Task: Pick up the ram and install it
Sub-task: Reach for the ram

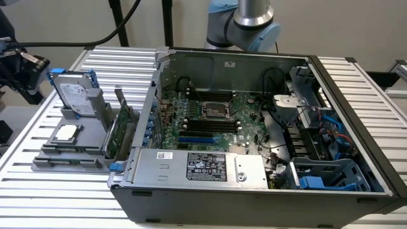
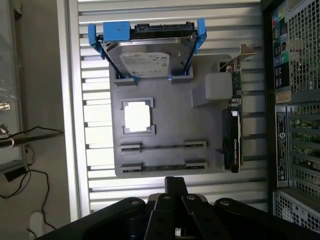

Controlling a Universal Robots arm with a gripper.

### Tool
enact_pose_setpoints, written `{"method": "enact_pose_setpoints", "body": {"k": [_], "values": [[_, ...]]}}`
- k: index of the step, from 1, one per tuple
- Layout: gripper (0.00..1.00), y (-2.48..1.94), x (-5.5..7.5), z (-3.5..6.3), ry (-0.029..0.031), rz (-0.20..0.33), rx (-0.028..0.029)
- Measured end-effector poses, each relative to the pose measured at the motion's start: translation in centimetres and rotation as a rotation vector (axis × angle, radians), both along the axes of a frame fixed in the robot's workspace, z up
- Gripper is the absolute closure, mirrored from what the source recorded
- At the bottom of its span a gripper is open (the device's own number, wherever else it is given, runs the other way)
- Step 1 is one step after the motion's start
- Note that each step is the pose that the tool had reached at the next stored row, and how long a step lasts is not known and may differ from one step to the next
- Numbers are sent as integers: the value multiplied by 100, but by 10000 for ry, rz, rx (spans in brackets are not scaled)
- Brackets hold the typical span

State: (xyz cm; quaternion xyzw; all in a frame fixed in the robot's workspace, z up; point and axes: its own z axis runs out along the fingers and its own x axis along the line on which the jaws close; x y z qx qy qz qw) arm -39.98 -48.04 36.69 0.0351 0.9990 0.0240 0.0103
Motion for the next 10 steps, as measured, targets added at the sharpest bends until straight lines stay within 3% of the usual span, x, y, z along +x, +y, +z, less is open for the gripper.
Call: {"method": "enact_pose_setpoints", "body": {"k": [2, 10], "values": [[100, 1, -1, -3, 10, 240, -1], [100, 0, 0, -26, 206, 1655, -10]]}}
